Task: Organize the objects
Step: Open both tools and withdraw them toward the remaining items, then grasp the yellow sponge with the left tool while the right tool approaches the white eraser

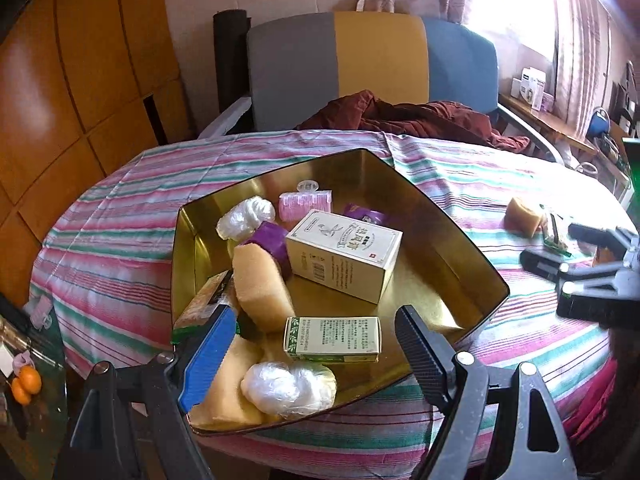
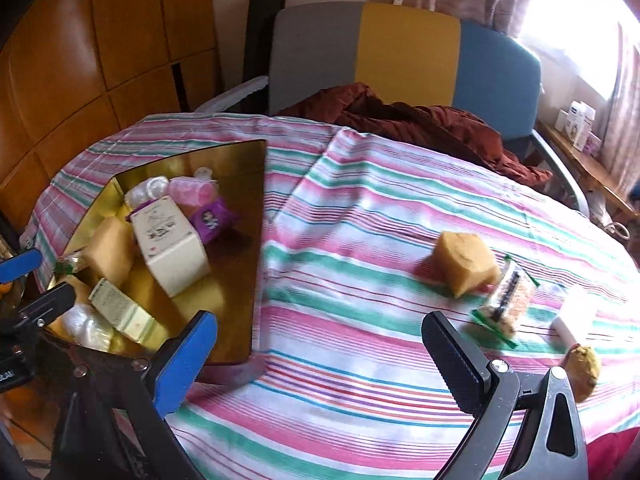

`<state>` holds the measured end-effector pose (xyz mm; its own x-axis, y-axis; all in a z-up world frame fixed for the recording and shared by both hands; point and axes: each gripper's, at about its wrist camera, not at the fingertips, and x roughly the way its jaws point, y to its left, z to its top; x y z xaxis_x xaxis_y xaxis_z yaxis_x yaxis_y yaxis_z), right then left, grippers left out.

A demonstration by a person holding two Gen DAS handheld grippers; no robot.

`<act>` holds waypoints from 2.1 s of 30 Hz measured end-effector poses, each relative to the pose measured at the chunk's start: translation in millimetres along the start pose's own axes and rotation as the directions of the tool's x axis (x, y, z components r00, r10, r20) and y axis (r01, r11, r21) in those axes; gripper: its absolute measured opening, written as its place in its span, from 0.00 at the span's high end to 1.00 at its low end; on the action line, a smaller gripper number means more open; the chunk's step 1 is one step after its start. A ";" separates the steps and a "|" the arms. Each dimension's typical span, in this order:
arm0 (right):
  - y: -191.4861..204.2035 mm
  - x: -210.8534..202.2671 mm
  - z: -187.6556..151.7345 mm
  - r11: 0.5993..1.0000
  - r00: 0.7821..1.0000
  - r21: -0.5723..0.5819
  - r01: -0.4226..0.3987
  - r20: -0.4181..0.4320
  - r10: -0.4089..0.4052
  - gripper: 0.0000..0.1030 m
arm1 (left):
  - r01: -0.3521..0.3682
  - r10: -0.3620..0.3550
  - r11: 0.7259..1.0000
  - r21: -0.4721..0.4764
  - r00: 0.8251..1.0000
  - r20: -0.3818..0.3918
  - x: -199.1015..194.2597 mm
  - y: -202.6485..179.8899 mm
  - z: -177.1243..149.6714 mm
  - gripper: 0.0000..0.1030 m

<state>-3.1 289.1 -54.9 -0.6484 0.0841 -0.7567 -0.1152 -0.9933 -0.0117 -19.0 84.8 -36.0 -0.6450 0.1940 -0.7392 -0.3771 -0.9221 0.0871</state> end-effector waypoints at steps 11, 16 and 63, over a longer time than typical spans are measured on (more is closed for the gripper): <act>-88.9 -18.9 16.3 0.981 0.981 0.061 0.185 0.042 -0.188 0.00 | -0.006 0.005 0.998 0.063 1.000 0.021 -6.2 -17.1 5.3 0.19; -138.8 -22.3 17.7 0.954 0.959 0.129 0.271 0.049 -0.279 0.00 | -0.009 0.006 0.995 0.097 1.000 0.027 -8.1 -26.7 7.3 0.19; -305.3 -63.6 -48.0 0.559 0.959 0.829 0.008 0.152 -0.240 0.00 | 0.386 -0.336 0.862 0.329 0.920 -0.199 70.3 -225.9 98.4 0.20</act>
<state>109.4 583.1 -34.6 -0.7086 0.3314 -0.6230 -0.6937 -0.4887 0.5291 -44.5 339.7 -41.9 -0.3342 0.4220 -0.8428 -0.7927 -0.6096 0.0091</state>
